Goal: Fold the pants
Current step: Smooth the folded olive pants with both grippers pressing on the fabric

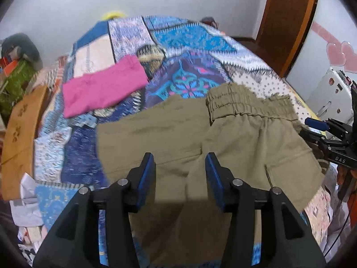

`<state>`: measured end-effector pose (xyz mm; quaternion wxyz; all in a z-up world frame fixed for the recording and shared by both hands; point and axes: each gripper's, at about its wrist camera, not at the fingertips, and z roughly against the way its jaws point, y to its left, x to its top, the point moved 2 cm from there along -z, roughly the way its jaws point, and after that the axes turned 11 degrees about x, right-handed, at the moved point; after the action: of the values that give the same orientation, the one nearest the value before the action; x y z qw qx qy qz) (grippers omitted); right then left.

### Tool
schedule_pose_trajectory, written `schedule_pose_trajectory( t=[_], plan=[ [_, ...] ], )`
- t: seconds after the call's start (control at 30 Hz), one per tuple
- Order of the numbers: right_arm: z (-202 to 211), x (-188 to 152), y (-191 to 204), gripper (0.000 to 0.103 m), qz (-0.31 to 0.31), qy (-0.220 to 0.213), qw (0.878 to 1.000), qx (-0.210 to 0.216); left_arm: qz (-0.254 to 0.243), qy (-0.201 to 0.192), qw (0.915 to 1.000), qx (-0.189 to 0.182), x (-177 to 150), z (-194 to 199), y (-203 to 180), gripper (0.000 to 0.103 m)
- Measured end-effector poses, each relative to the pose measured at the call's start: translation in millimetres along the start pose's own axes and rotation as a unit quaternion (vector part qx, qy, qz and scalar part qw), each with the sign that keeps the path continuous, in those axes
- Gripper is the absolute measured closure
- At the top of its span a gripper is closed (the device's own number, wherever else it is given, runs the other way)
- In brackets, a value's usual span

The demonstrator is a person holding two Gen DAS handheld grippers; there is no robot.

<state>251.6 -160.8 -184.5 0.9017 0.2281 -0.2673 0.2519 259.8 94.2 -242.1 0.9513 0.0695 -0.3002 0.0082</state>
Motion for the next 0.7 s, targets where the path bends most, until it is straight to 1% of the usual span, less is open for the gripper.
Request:
schedule_pose_trajectory(
  t=[0.07, 0.13, 0.2, 0.23, 0.3, 0.37, 0.4, 0.43, 0.47, 0.5, 0.57, 0.63, 0.7],
  plan=[
    [10.2, -2.2, 2.9, 0.055, 0.004, -0.001, 1.0, -0.002, 0.009, -0.012, 0.9999, -0.003, -2.1, 13.1, 11.1, 0.052],
    [20.0, -4.1, 4.5, 0.055, 0.001, -0.004, 1.0, -0.005, 0.019, -0.021, 0.9996, -0.002, -5.0, 24.5, 21.8, 0.047],
    [27.0, -4.9, 5.6, 0.055, -0.004, -0.003, 1.0, -0.004, 0.025, -0.032, 0.9992, 0.008, -9.2, 33.9, 30.6, 0.036],
    [30.0, -5.1, 6.8, 0.054, -0.006, -0.003, 1.0, -0.005, 0.029, -0.037, 0.9988, 0.014, -12.3, 37.4, 34.7, 0.032],
    [36.1, -6.5, 10.0, 0.051, -0.007, -0.007, 1.0, -0.012, 0.045, -0.044, 0.9978, 0.02, -20.1, 41.7, 43.2, 0.018],
    [38.7, -7.3, 12.7, 0.048, -0.006, -0.014, 1.0, -0.013, 0.055, -0.043, 0.9973, 0.023, -26.4, 40.4, 48.6, 0.009],
    [40.3, -8.4, 14.3, 0.047, -0.003, -0.02, 1.0, -0.009, 0.056, -0.04, 0.9974, 0.024, -29.5, 39.3, 49.2, 0.008],
    [39.9, -8.6, 14.8, 0.042, -0.002, -0.026, 1.0, -0.008, 0.051, -0.032, 0.9979, 0.024, -33.3, 35.4, 49.2, 0.008],
    [39.1, -9.3, 14.5, 0.034, -0.001, -0.03, 1.0, -0.008, 0.045, -0.026, 0.9983, 0.025, -35.9, 32.4, 48.7, 0.008],
    [36.6, -9.9, 13.2, 0.03, -0.002, -0.033, 0.999, -0.009, 0.039, -0.017, 0.9986, 0.03, -38.8, 26.3, 47.9, 0.008],
    [28.5, -11.6, 9.0, 0.028, -0.01, -0.028, 1.0, -0.003, 0.04, -0.007, 0.9987, 0.03, -41.8, 17.2, 48.1, 0.008],
    [18.9, -13.6, 2.0, 0.028, -0.033, -0.017, 0.999, 0.001, 0.05, 0.004, 0.9987, 0.012, -44.0, 7.6, 50.0, 0.008],
    [9.7, -15.8, -5.2, 0.028, -0.055, -0.008, 0.998, 0.025, 0.059, 0.024, 0.9979, -0.007, -44.4, -3.2, 51.4, 0.009]
  ],
)
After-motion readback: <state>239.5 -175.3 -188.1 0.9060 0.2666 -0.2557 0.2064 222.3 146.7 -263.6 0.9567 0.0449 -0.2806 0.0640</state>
